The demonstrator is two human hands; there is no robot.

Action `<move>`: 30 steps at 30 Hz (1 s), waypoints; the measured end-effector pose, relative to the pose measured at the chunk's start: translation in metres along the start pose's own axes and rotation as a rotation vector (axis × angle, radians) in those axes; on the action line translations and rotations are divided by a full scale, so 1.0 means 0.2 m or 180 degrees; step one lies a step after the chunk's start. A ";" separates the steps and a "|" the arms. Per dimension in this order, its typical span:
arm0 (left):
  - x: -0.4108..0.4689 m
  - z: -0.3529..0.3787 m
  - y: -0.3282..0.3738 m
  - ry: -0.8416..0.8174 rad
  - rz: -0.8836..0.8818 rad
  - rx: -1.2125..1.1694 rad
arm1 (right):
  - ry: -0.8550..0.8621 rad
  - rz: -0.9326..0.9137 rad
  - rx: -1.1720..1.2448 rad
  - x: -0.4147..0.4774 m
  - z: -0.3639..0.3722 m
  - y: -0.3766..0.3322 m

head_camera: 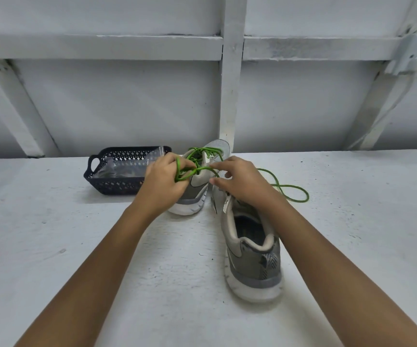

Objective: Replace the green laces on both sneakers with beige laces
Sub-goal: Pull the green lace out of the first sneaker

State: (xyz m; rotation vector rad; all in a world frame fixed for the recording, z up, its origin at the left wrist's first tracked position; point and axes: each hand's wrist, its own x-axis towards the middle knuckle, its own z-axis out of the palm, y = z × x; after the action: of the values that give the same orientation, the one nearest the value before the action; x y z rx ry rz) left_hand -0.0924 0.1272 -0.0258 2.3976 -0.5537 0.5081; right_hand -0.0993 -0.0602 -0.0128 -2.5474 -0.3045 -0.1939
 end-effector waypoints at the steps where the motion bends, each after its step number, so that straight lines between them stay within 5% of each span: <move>1: 0.00 0.00 0.01 0.0004 -0.0015 -0.0030 | -0.0044 -0.0009 -0.0030 0.02 0.01 -0.01; 6: -0.02 -0.01 0.01 -0.0207 -0.0020 -0.0366 | 0.0165 0.0179 0.0254 0.05 -0.02 0.00; 12: -0.05 -0.11 0.03 -0.0891 -0.0363 -0.0850 | 0.1046 0.1069 0.1417 0.08 -0.15 0.14; 17: -0.03 -0.11 0.06 -0.0483 -0.0808 -0.0989 | 0.0557 0.1242 0.1575 0.05 -0.21 0.12; 21: 0.03 -0.10 0.05 0.0215 -0.0537 0.0880 | 0.0197 0.0928 0.1641 0.01 -0.23 0.06; 26: 0.08 -0.09 0.13 0.0262 -0.0300 -0.0078 | 0.0358 0.0187 0.1550 -0.02 -0.25 -0.02; 30: 0.11 -0.13 0.22 -0.0245 0.0038 -0.0430 | -0.0012 -0.0210 0.1632 -0.05 -0.26 -0.07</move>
State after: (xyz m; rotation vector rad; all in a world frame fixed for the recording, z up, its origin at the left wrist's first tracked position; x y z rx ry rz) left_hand -0.1015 0.1061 0.0251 2.2937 -0.6165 0.3726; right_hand -0.1159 -0.0795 0.0362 -2.0327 -0.3846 -0.1170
